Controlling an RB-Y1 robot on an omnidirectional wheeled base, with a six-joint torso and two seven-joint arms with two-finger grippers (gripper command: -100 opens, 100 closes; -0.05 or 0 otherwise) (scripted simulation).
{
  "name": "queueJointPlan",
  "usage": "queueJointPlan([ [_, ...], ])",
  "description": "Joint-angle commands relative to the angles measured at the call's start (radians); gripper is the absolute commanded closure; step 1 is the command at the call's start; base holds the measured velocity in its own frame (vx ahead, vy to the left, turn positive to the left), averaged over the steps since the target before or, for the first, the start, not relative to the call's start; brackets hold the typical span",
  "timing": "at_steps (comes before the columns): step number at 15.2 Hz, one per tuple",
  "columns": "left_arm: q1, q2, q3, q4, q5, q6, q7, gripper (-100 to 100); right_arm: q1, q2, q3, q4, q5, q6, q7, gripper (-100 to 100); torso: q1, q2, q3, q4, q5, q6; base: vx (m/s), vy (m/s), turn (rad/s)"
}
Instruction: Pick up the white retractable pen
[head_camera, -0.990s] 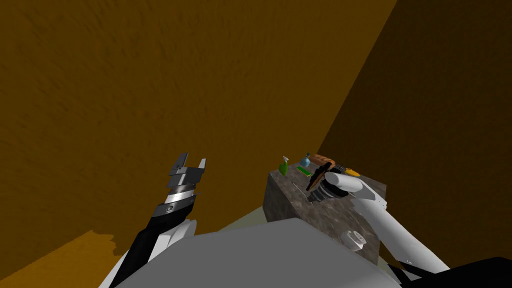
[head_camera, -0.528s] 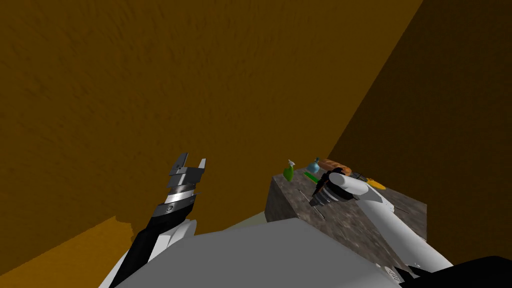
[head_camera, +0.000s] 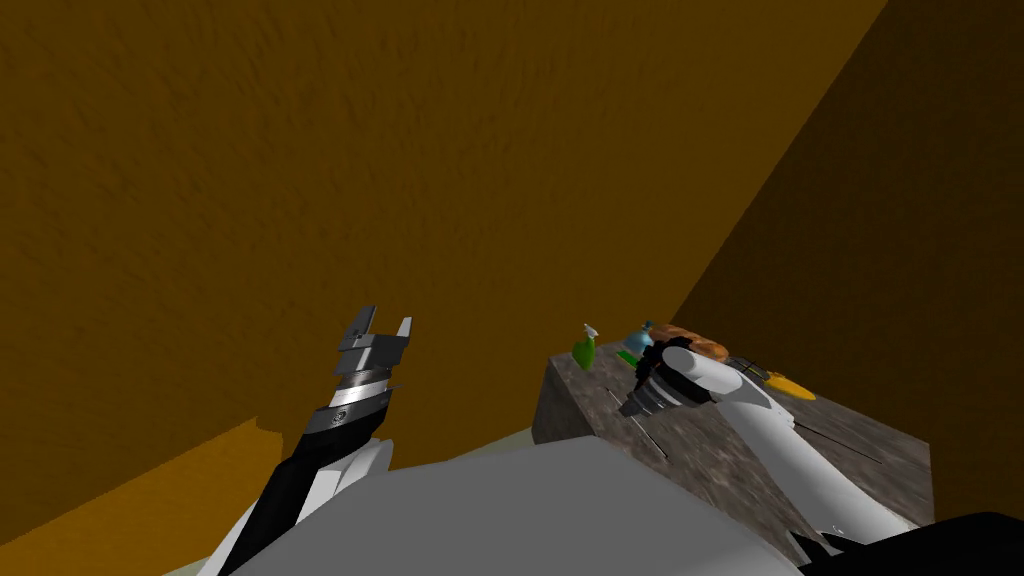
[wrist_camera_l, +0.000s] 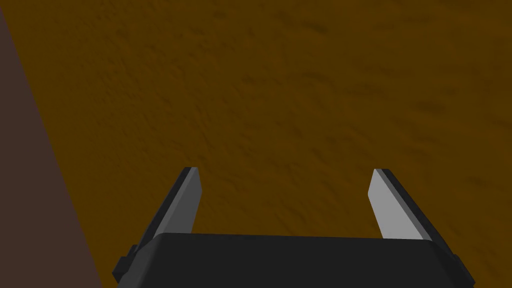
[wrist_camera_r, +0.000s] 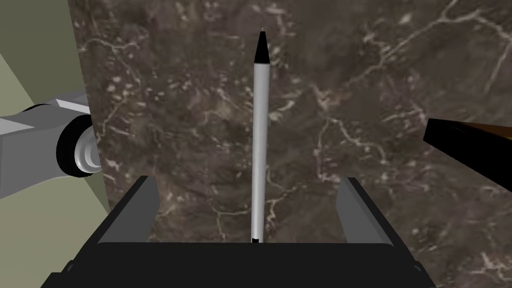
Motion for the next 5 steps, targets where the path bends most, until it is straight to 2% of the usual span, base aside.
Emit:
queueJointPlan([
  [1, 0.000, 0.000, 0.000, 0.000, 0.000, 0.000, 0.000, 0, -0.007, 0.005, 0.000, 0.007, 0.011, -0.028, 0.015, -100, 0.000, 0.000, 0.000, 0.000, 0.000, 0.000, -0.140, 0.100, -0.056],
  [2, 0.000, 0.000, 0.000, 0.000, 0.000, 0.000, 0.000, 0, -0.002, 0.003, 0.000, 0.002, 0.006, -0.013, 0.007, -100, 0.002, 0.003, 0.002, 0.001, 0.001, 0.000, -0.087, 0.054, -0.027],
  [3, 0.000, 0.000, 0.000, 0.000, 0.000, 0.000, 0.000, 0, 0.003, -0.002, 0.001, -0.002, -0.005, 0.009, -0.005, 100, 0.001, 0.003, 0.002, 0.001, 0.001, 0.000, 0.019, -0.011, 0.042],
  [4, 0.000, 0.000, 0.000, 0.000, 0.000, 0.000, 0.000, 0, 0.006, -0.004, 0.001, -0.005, -0.009, 0.019, -0.010, 100, -0.002, 0.000, 0.000, 0.001, 0.000, 0.000, 0.087, -0.062, 0.065],
  [5, 0.000, 0.000, 0.000, 0.000, 0.000, 0.000, 0.000, 0, 0.004, 0.000, 0.001, -0.006, -0.003, 0.002, -0.003, 100, -0.006, -0.005, -0.002, 0.000, 0.000, -0.001, 0.058, -0.045, 0.029],
])
